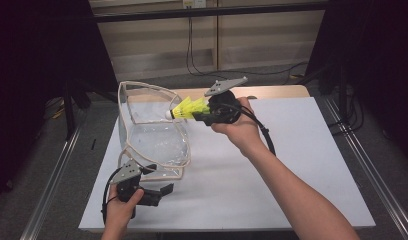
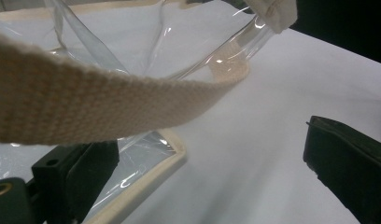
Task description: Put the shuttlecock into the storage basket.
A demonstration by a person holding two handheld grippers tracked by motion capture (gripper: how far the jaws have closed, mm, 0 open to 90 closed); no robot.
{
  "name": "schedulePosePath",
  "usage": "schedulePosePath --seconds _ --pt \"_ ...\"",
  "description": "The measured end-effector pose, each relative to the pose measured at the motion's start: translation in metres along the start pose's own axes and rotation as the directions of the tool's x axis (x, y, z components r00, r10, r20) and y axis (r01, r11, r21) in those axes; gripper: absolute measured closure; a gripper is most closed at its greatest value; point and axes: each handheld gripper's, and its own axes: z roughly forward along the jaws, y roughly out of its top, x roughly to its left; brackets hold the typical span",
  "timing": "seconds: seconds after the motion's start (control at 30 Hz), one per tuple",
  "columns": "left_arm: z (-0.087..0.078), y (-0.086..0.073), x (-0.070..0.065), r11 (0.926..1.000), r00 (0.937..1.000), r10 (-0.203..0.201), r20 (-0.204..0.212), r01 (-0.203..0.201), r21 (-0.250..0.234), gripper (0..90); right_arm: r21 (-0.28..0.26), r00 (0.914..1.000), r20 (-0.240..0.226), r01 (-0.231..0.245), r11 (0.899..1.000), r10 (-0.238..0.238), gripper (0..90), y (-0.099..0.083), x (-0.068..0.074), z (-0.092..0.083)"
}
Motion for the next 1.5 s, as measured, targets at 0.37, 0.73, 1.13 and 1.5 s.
schedulePosePath --seconds 0.37,0.73,1.13,1.5 --pt "0.0 0.0 0.0 1.0 1.0 -0.002 0.0 0.002 -0.002 3.6 0.008 0.9997 -0.012 0.019 1.0 -0.019 82.8 0.01 0.012 0.012" --pt "0.0 0.0 0.001 1.0 0.9999 0.001 0.017 -0.001 -0.002 3.6 0.004 0.9994 -0.022 0.027 1.0 -0.027 82.7 0.017 0.021 0.023" --pt "0.0 0.0 0.0 1.0 1.0 -0.003 0.009 0.003 -0.005 3.6 0.013 0.9985 -0.027 0.049 0.999 -0.049 82.7 0.021 0.03 0.035" --pt "0.0 0.0 0.001 1.0 0.9998 -0.002 0.02 0.002 -0.004 3.6 0.026 0.9978 -0.036 0.057 0.998 -0.056 82.7 0.024 0.039 0.047"
